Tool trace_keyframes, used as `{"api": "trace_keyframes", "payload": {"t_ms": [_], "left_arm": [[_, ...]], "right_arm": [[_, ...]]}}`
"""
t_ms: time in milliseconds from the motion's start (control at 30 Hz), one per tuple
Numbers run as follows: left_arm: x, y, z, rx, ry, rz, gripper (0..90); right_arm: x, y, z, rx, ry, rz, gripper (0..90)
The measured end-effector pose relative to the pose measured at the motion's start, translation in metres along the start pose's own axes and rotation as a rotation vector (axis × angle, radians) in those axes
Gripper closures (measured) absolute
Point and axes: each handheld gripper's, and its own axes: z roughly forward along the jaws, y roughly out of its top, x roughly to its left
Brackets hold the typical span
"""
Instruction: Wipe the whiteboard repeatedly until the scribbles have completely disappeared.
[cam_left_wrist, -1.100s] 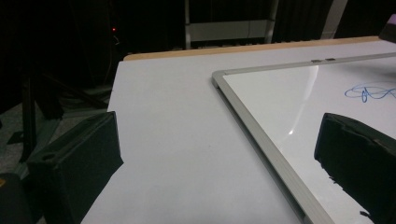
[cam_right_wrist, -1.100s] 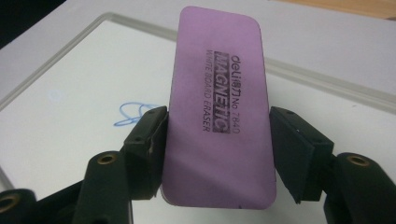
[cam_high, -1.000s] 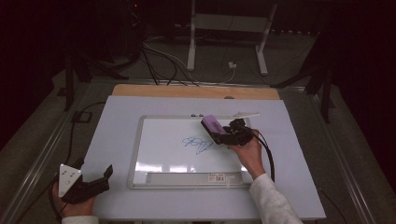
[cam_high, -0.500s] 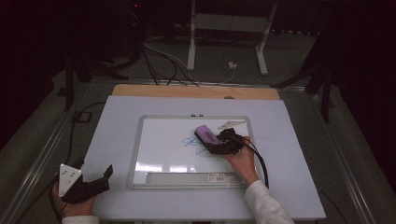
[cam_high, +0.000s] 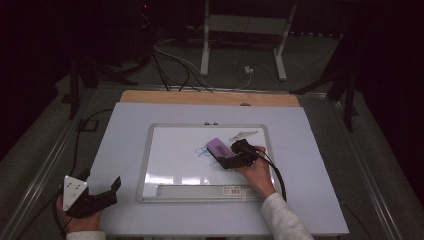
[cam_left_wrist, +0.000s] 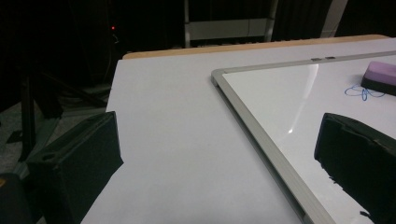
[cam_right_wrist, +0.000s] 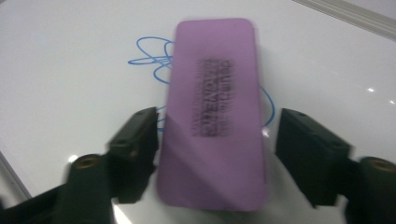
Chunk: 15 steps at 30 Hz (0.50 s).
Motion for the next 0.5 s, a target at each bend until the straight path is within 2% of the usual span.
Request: {"api": "trace_keyframes", "payload": {"t_ms": [33, 67, 233, 333, 500], "left_arm": [[0.0, 0.0, 0.0, 0.0, 0.001, 0.0, 1.3], [0.0, 0.0, 0.0, 0.0, 0.0, -0.001, 1.3], [0.0, 0.0, 0.0, 0.001, -0.001, 0.0, 1.3], [0.0, 0.0, 0.0, 0.003, -0.002, -0.001, 1.3], [0.0, 0.0, 0.0, 0.002, -0.003, -0.001, 1.2]], "right_arm": [[0.001, 0.001, 0.0, -0.006, -0.012, -0.001, 25.4], [0.0, 0.003, -0.002, -0.028, 0.002, 0.019, 23.8], [0.0, 0.008, 0.003, -0.018, 0.011, 0.032, 22.5], [-0.001, 0.009, 0.012, 0.002, 0.04, 0.053, 25.9], [-0.001, 0.011, 0.017, 0.011, 0.043, 0.064, 33.1]]}}
